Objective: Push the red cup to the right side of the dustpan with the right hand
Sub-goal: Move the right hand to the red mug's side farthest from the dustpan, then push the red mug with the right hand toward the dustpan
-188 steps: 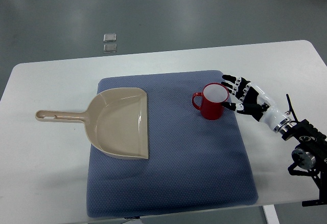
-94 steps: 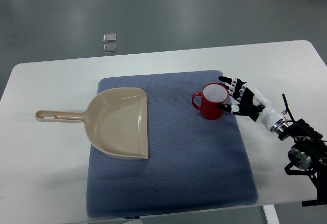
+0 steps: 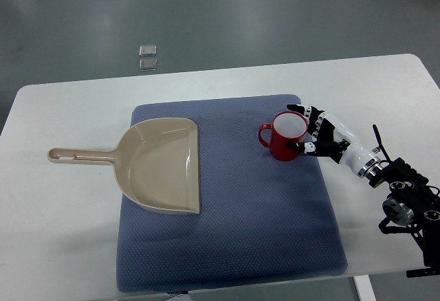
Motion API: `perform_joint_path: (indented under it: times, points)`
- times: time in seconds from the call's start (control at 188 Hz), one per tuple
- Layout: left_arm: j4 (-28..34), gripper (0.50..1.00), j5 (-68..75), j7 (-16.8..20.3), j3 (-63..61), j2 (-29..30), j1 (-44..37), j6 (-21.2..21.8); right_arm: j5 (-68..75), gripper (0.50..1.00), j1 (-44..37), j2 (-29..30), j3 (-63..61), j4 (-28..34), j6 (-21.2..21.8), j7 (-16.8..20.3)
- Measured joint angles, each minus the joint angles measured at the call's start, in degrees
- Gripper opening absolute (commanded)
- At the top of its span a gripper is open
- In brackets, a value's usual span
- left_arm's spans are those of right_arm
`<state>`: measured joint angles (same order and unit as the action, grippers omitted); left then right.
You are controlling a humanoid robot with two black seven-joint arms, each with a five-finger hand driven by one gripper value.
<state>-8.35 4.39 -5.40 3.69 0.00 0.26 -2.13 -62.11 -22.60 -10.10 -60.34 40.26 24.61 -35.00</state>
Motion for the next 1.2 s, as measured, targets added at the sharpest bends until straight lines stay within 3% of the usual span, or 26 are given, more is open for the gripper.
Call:
perform_joint_path:
  times: [1.199]
  points:
    - [0.00, 1.000, 0.00, 0.00, 0.00, 0.00, 0.00, -0.02, -0.12, 0.921, -1.05, 2.52, 2.95, -0.53, -1.98, 0.00]
